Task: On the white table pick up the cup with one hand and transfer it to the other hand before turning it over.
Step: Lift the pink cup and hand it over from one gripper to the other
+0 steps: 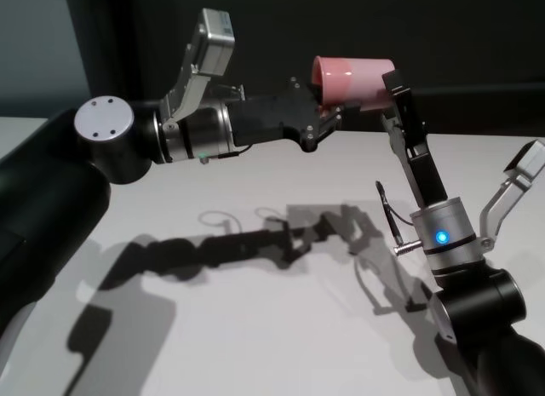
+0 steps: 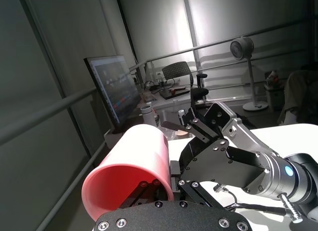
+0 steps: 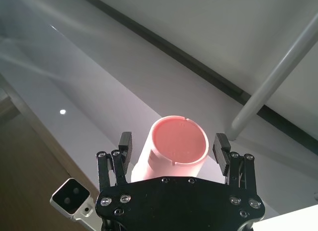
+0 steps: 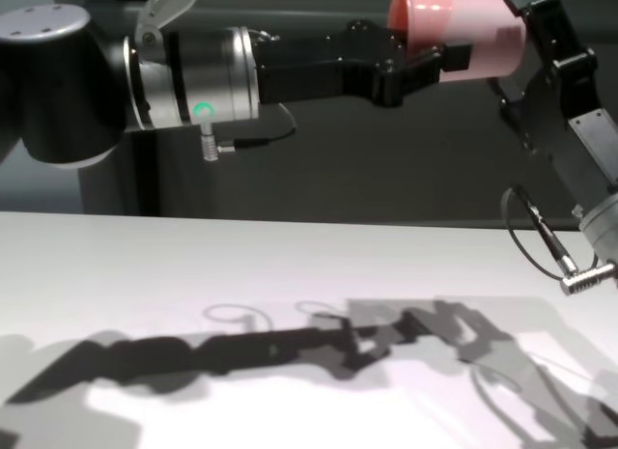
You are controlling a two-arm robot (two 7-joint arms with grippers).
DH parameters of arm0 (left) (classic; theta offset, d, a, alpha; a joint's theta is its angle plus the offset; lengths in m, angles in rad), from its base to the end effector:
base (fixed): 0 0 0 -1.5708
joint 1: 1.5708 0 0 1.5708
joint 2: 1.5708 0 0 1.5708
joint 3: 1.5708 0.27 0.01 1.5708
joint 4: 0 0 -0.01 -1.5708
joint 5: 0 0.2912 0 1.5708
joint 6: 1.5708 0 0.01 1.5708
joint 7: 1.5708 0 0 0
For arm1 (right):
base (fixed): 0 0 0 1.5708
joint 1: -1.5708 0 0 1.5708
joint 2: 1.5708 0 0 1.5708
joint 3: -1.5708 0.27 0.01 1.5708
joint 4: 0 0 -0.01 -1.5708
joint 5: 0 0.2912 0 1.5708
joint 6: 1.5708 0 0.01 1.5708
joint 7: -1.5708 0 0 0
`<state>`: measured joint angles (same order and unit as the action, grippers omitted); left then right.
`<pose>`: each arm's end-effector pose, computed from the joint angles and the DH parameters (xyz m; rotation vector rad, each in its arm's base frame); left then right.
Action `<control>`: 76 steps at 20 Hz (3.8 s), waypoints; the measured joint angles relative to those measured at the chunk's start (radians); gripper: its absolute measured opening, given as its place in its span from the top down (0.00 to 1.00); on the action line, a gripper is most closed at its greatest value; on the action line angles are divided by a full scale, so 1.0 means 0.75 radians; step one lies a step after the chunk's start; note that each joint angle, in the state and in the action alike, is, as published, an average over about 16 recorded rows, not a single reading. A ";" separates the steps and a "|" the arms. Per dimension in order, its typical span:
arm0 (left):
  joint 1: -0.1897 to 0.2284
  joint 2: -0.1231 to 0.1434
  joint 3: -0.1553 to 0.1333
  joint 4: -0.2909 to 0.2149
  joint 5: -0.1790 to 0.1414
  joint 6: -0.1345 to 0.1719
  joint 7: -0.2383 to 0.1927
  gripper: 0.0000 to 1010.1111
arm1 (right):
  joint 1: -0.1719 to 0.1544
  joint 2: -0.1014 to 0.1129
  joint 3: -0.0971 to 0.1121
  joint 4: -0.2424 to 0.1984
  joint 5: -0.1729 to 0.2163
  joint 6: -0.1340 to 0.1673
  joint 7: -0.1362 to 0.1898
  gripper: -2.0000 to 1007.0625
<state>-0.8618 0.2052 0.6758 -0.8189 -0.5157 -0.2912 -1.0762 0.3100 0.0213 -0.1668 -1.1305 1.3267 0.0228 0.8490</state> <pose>0.4936 -0.0384 -0.1914 0.0034 -0.2491 0.1617 0.3858 0.0377 -0.3052 1.0985 0.6617 -0.5706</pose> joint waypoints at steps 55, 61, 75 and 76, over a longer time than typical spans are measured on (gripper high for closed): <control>0.000 0.000 0.000 0.000 0.000 0.000 0.000 0.96 | 0.094 -0.016 -0.098 0.116 0.085 -0.082 0.042 0.22; 0.000 0.000 0.000 0.000 0.000 0.000 0.000 0.96 | 0.093 -0.017 -0.097 0.116 0.085 -0.080 0.043 0.24; 0.000 0.000 0.000 0.000 0.000 0.000 0.000 0.79 | 0.093 -0.018 -0.096 0.117 0.085 -0.077 0.045 0.24; 0.000 0.000 0.000 0.000 0.000 0.000 0.000 0.76 | 0.093 -0.018 -0.096 0.117 0.085 -0.077 0.045 0.24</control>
<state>-0.8618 0.2052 0.6758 -0.8189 -0.5158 -0.2912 -1.0760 0.3794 0.0079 -0.2388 -1.0426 1.3901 -0.0351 0.8831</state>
